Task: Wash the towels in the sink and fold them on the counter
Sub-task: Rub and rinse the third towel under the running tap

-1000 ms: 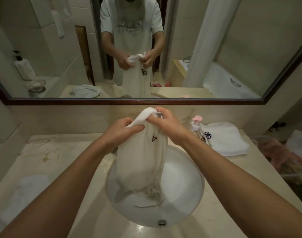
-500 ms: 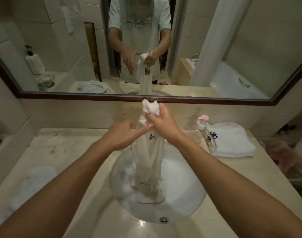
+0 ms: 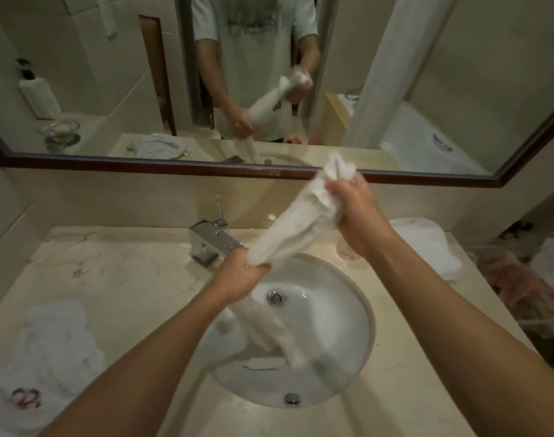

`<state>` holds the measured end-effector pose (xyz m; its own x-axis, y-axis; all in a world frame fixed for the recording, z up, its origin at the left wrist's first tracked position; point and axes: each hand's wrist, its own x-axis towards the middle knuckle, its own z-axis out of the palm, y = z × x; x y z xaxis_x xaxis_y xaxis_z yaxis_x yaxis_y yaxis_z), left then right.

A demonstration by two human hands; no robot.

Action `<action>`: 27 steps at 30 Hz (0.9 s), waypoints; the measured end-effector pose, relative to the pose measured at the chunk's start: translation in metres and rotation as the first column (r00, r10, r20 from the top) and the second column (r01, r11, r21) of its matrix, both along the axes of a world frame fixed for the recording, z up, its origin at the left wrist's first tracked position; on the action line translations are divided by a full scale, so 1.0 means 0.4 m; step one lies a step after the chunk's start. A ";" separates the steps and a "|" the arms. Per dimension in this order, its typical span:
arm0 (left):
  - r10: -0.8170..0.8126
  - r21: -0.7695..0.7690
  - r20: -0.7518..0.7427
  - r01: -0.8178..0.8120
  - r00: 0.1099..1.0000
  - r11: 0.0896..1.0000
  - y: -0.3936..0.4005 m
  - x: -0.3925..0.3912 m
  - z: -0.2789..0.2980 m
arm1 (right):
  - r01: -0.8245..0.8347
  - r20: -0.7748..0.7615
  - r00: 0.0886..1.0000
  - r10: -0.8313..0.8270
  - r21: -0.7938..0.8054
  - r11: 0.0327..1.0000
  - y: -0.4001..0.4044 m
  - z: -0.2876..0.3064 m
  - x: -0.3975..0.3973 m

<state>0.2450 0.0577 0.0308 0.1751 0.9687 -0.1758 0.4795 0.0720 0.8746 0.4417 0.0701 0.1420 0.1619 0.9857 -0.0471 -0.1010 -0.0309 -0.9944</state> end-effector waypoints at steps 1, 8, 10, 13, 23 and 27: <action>-0.043 0.009 -0.095 0.044 0.995 0.999 0.001 -0.018 0.001 | 0.022 0.106 0.994 -0.015 -0.060 0.998 -0.016 -0.056 0.034; -0.360 -0.200 -0.458 0.300 0.813 0.933 0.030 -0.023 -0.010 | -0.289 0.741 0.408 0.533 -0.449 0.845 -0.078 -0.383 0.036; -0.478 -0.327 -0.429 0.362 0.766 0.873 0.040 -0.017 -0.033 | -0.505 0.776 0.234 0.586 -0.418 0.755 -0.059 -0.433 -0.041; -0.435 -0.319 -0.384 0.325 0.815 0.890 0.044 -0.012 -0.077 | -0.554 0.732 0.287 0.618 -0.400 0.731 0.005 -0.502 -0.140; 0.268 -0.287 -0.259 -0.339 0.928 0.896 0.042 -0.088 -0.248 | -0.600 0.421 0.572 0.704 -0.370 0.709 0.217 -0.662 -0.276; 0.388 -0.294 -0.167 -0.422 0.906 0.858 0.049 -0.085 -0.296 | -0.553 0.448 0.551 0.704 -0.436 0.710 0.245 -0.682 -0.294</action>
<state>0.2109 0.0773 -0.0878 -0.2549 0.8399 -0.4791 0.4301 0.5422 0.7218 0.3242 0.1679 -0.1308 -0.4266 0.8140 -0.3943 0.5832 -0.0856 -0.8078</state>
